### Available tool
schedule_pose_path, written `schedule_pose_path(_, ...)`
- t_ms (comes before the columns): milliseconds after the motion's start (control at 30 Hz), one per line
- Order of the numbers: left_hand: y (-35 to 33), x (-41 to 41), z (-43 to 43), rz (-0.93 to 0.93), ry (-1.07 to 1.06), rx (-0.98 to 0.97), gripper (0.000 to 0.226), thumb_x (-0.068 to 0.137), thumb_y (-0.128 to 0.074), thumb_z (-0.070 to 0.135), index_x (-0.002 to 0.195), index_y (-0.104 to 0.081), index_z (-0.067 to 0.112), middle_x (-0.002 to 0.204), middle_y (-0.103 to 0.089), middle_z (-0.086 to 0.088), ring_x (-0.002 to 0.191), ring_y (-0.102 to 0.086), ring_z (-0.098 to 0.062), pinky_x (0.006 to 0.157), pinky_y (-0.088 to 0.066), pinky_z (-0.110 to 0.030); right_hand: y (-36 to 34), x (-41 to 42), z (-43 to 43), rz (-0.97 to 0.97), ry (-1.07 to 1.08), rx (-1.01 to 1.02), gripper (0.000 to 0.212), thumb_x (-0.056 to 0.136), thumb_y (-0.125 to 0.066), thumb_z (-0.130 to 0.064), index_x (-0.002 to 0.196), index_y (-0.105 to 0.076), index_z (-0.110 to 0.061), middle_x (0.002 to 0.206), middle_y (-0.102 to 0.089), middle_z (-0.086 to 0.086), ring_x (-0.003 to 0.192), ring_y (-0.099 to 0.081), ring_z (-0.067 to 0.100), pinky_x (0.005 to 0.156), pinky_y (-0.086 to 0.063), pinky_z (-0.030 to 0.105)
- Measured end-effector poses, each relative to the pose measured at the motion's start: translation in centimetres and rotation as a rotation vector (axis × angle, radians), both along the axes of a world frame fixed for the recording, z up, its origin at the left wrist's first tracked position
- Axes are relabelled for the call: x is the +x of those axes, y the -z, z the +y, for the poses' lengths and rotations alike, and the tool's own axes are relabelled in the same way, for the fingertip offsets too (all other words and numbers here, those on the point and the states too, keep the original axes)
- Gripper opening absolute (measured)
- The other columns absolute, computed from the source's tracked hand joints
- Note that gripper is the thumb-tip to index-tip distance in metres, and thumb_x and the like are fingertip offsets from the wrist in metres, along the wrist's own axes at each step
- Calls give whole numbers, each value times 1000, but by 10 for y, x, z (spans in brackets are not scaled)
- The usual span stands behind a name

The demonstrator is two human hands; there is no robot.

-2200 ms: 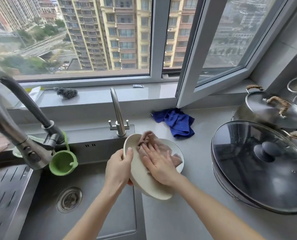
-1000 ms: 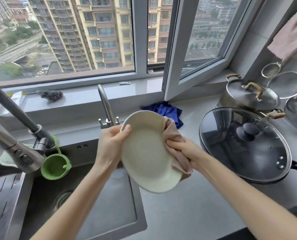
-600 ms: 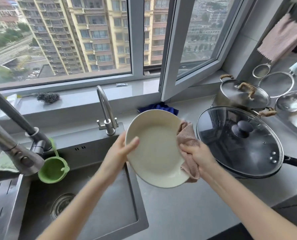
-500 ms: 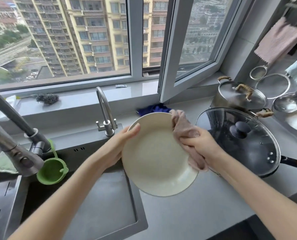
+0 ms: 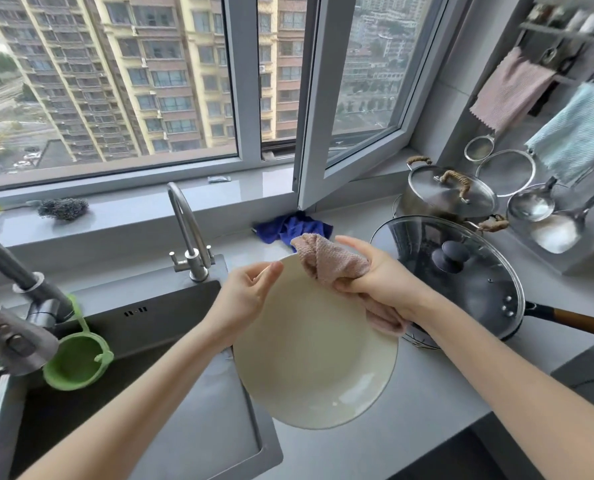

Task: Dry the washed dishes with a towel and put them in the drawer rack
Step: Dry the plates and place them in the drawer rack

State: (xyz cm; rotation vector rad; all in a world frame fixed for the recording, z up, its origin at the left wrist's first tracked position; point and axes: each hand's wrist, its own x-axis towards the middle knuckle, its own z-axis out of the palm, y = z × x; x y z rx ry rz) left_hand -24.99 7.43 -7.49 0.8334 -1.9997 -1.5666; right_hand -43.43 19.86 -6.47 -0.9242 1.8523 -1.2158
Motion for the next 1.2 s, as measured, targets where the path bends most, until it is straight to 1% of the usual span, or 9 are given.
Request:
schedule_pose_path(167, 10, 6, 3, -19, -164, 146, 40, 94, -49, 43, 76, -69, 13, 58, -45, 6, 54, -38, -6, 53, -32, -23, 21, 15, 30, -4, 175, -19, 87, 74, -67, 10, 144, -38, -32, 120, -66, -11, 103, -63, 0, 87, -49, 16)
schedule_pose_path(333, 16, 3, 7, 100, -309, 375, 41, 92, -51, 46, 70, -72, 19, 76, -57, -11, 69, -49, -20, 66, -41, -33, 40, 55, 46, 40, 554, -154, 84, 80, -67, 5, 146, -31, -35, 136, -54, -9, 119, -54, 7, 103, -41, 28)
schedule_pose_path(433, 16, -1, 16, 88, -342, 404, 39, 97, -45, 40, 78, -67, 14, 69, -59, -4, 58, -51, -12, 52, -42, -22, 40, 57, 47, 659, 454, 0, 80, 80, -53, 7, 145, -33, -36, 144, -46, 0, 121, -52, 20, 97, -41, 29)
schedule_pose_path(533, 14, -6, 21, 85, -251, 364, 43, 97, -44, 40, 83, -68, 7, 69, -58, -3, 57, -49, -11, 51, -39, -22, 41, 49, 30, 1177, 39, 103, 75, 65, -42, -5, 137, -50, -22, 147, -40, 17, 138, -33, 33, 107, -30, 60)
schedule_pose_path(633, 10, -16, 25, 101, -228, 362, 36, 98, -46, 33, 80, -68, 11, 62, -64, 11, 51, -57, 7, 51, -43, -8, 38, 72, 7, 906, -388, 270, 75, 82, -40, -38, 152, -14, -27, 161, 2, 7, 146, 12, 19, 117, -2, 55)
schedule_pose_path(733, 7, -15, 22, 34, -244, 402, 42, 98, -44, 37, 65, -54, 13, 40, -49, 14, 35, -44, 2, 39, -36, -10, 36, 110, 8, 852, -470, 153, 79, 87, -19, -66, 152, -10, -24, 161, 10, 1, 146, 19, 18, 115, 16, 46)
schedule_pose_path(867, 13, -1, 7, -32, -236, 247, 39, 95, -46, 45, 68, -65, 23, 60, -57, 5, 59, -49, -10, 58, -40, -24, 58, 96, 60, 1013, -693, 37, 49, 101, -9, -46, 148, -21, -39, 158, -20, -12, 147, -13, 14, 118, -7, 40)
schedule_pose_path(1000, 18, 1, 5, -33, -215, 196, 44, 94, -49, 45, 59, -67, 26, 56, -57, 8, 58, -49, -14, 59, -41, -27, 81, 36, 61, 1272, -434, 251, 60, 103, -6, -43, 135, -52, -21, 141, -51, 3, 130, -47, 23, 104, -27, 49)
schedule_pose_path(1200, 1, -28, 5, -45, -240, 203, 41, 97, -47, 38, 62, -58, 20, 53, -55, 8, 46, -50, -1, 41, -37, -8, 63, 81, -23, 818, -329, -32, 60, 95, -18, -39, 148, -25, -12, 156, -8, 1, 146, -1, 16, 119, 1, 42)
